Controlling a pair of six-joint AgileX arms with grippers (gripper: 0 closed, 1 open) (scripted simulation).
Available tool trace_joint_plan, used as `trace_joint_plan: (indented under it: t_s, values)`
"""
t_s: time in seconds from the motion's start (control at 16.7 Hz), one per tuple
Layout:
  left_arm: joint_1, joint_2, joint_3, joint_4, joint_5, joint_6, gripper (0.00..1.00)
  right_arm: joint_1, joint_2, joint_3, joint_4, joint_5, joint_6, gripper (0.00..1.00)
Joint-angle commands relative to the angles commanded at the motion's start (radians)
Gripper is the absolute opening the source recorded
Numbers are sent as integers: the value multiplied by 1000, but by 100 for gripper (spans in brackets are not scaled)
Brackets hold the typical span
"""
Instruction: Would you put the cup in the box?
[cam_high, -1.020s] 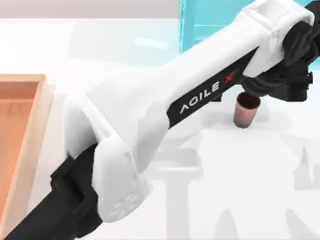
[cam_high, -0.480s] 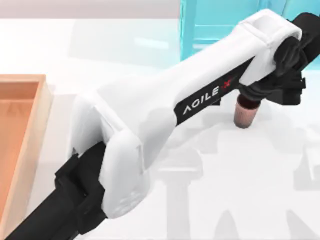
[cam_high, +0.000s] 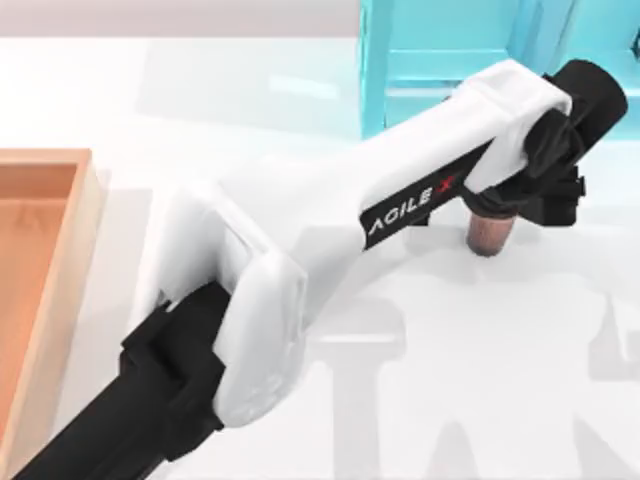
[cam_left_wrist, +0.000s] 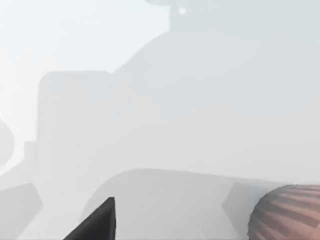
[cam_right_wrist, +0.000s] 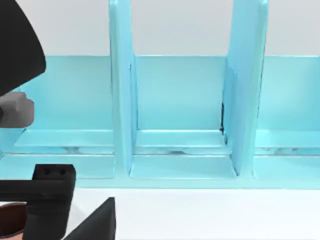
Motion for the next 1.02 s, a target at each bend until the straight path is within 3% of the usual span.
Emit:
trace_joint_plan:
  t_s: [0.78, 1.02]
  values:
    - [0, 0, 0, 0, 0, 0, 2, 0, 0, 0, 0, 0, 0, 100]
    - [0, 0, 0, 0, 0, 0, 0, 0, 0, 0, 0, 0, 0, 100]
